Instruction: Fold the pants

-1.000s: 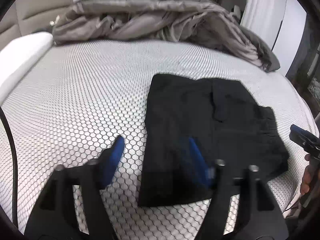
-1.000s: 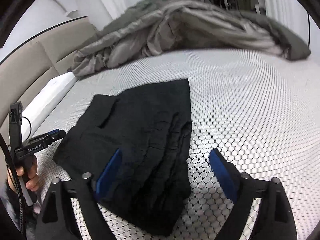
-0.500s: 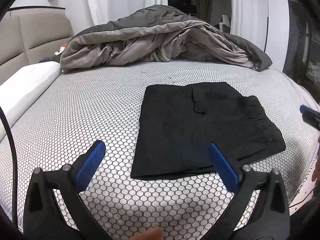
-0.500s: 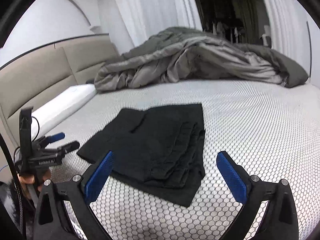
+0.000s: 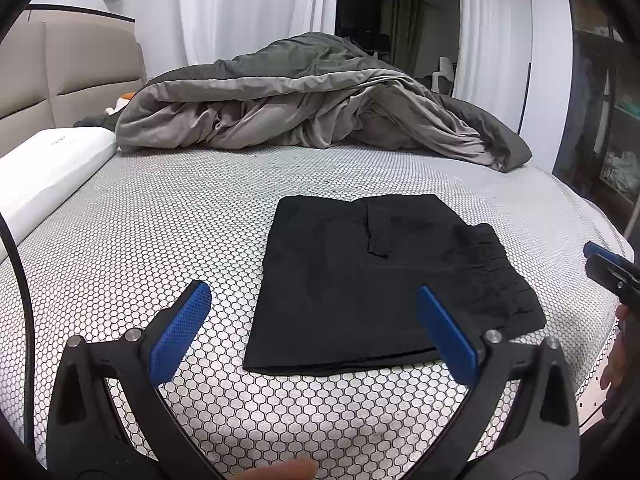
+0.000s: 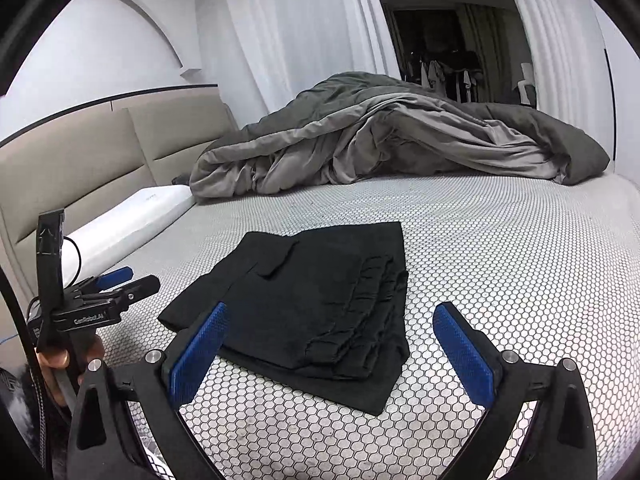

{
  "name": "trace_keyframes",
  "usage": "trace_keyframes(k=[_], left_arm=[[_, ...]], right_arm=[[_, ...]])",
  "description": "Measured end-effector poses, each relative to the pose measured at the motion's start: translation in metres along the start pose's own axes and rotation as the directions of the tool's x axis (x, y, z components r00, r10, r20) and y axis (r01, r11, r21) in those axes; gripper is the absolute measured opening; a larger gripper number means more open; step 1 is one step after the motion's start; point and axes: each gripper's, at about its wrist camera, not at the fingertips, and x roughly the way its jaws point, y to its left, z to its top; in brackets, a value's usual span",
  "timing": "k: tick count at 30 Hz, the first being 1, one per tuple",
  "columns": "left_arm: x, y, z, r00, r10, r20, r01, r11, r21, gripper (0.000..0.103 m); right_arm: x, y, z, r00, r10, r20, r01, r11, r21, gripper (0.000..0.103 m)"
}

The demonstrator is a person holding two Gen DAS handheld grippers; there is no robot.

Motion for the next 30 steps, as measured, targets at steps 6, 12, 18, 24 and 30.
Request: trace_keyframes(k=[6, 12, 18, 24, 30], left_arm=[[0.001, 0.0, -0.001, 1.0, 0.001, -0.011, -0.001, 1.0, 0.013, 0.102], [0.005, 0.006, -0.002, 1.0, 0.003, -0.027, -0.003, 1.0, 0.0, 0.102], [0.006, 0.011, -0.002, 1.0, 0.009, -0.028, -0.01, 1.0, -0.005, 0.102], [0.008, 0.012, -0.002, 1.0, 0.013, -0.028, -0.013, 1.0, 0.002, 0.102], [0.009, 0.011, -0.003, 1.0, 0.016, -0.018, -0.016, 1.0, 0.008, 0.102]], right_arm=[[0.0, 0.001, -0.002, 1.0, -0.012, -0.005, 0.012, 1.0, 0.01, 0.103], [0.0, 0.004, -0.003, 1.0, -0.011, -0.011, 0.012, 1.0, 0.009, 0.103], [0.0, 0.009, -0.004, 1.0, -0.017, -0.015, 0.017, 1.0, -0.009, 0.103], [0.001, 0.009, -0.005, 0.999, -0.024, -0.022, 0.024, 1.0, -0.01, 0.103], [0.002, 0.009, -0.006, 0.999, -0.027, -0.028, 0.027, 1.0, -0.015, 0.103]])
